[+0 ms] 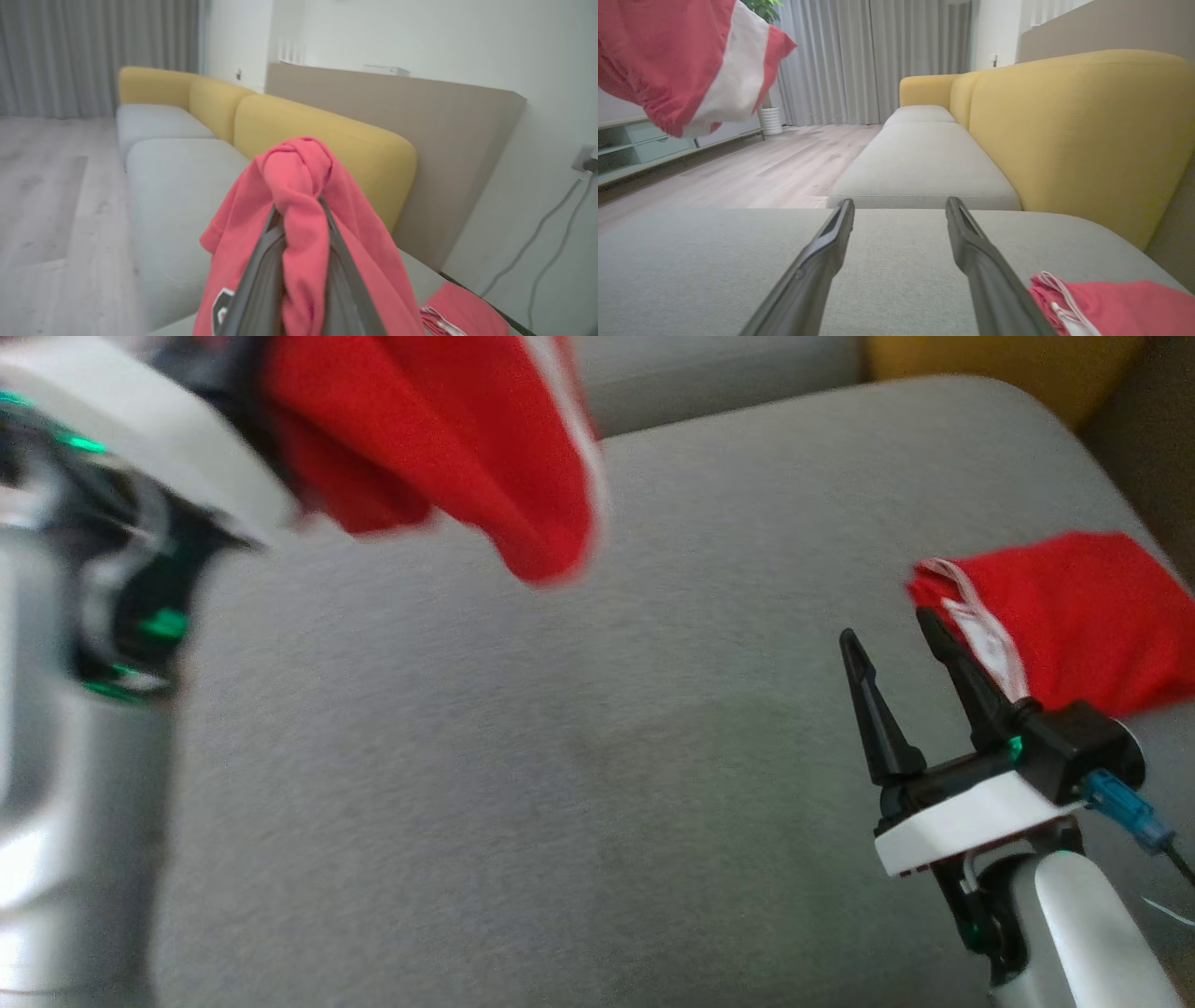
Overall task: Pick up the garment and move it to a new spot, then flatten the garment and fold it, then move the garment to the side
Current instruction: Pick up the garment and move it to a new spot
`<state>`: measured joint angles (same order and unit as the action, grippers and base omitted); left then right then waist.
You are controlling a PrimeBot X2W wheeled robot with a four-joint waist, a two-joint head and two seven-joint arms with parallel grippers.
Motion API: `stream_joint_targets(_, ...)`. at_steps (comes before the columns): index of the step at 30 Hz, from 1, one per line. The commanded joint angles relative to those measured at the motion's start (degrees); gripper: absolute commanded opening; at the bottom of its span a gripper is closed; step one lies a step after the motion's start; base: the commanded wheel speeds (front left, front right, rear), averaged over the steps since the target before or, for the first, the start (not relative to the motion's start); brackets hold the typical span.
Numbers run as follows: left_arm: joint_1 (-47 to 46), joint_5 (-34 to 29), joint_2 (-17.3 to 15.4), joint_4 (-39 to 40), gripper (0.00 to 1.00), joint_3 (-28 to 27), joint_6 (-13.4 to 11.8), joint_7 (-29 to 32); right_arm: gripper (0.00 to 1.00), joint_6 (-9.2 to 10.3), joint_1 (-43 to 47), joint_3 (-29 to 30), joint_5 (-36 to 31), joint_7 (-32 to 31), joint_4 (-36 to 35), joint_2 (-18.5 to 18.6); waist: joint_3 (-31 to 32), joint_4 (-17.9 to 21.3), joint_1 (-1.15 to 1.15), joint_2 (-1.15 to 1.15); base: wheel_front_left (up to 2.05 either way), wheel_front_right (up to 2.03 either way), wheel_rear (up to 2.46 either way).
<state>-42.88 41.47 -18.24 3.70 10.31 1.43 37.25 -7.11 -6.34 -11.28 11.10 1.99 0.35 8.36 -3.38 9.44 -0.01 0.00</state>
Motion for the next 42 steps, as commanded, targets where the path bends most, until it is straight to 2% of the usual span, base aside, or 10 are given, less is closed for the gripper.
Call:
stream_joint_targets(1, -0.33, 0.17, -0.39, 2.16, 0.0, -0.21, 0.46, 0.03, 1.0, -0.37, -2.01, -1.38, 0.34, 0.14, -2.23, -0.13, -0.83, 4.26, 0.01, 0.0, 0.0, 0.0, 0.0)
stream_joint_targets(8, 5.73, -3.02, 2.51, -4.18, 0.0, 5.75, 2.5, -5.17, 1.0, -0.37, -4.56, -3.03, 1.1, 1.17, -1.53, -0.57, -3.9, 9.61, 0.01, 0.0, 0.0, 0.0, 0.0)
stream_joint_targets(12, 8.92, -7.76, 2.19, -11.86, 0.0, 9.18, 3.99, -12.33, 1.0, -0.37, -5.52, -3.36, 1.23, 1.97, -0.75, -0.87, -4.85, 10.53, 0.01, 0.0, 0.0, 0.0, 0.0)
stream_joint_targets(15, 11.25, -11.09, 3.66, -18.26, 0.0, 11.29, 4.13, -19.77, 1.0, -0.37, -5.61, -3.3, 1.28, 2.28, -0.08, -1.05, -5.12, 10.08, 0.01, 0.0, 0.0, 0.0, 0.0)
stream_joint_targets(16, 12.06, -11.6, 4.71, -20.32, 0.13, 11.68, 3.92, -22.2, 1.0, -0.37, -5.62, -3.29, 1.33, 2.31, 0.11, -1.04, -5.12, 9.81, 0.01, 0.0, 0.0, 0.0, 0.0)
stream_joint_targets(18, 13.67, -11.88, 6.96, -24.2, 1.0, 12.59, 3.77, -25.71, 1.0, -0.37, -5.55, -3.03, 1.31, 2.38, 0.39, -0.92, -4.96, 9.04, 0.01, 0.0, 0.0, 0.0, 0.0)
stream_joint_targets(22, 15.7, -11.55, 10.7, -28.7, 1.0, 13.36, 3.67, -31.86, 1.0, -0.37, -5.08, -2.2, 1.22, 2.13, 0.52, -0.57, -4.03, 6.95, 0.01, 0.0, 0.0, 0.0, 0.0)
stream_joint_targets(29, 19.95, -11.37, 12.13, -27.57, 1.0, 11.98, 2.31, -41.89, 1.0, -0.37, -3.36, -0.37, 1.04, 1.12, -0.25, 0.16, -2.15, 3.06, 0.01, 0.0, 0.0, 0.0, 0.0)
stream_joint_targets(36, 28.83, -10.47, 8.19, -21.82, 1.0, 6.4, -0.27, -49.84, 1.0, -0.37, -0.12, 1.64, 0.75, 0.0, -1.01, 0.03, 0.32, -0.91, 0.01, 0.0, 0.0, 0.0, 0.0)
stream_joint_targets(42, 35.46, -11.69, 3.79, -17.46, 1.0, 1.37, -2.45, -51.76, 1.0, -0.37, 2.99, 3.18, 0.71, -0.66, -0.84, -0.56, 2.48, -3.14, 0.01, 0.0, 0.0, 0.0, 0.0)
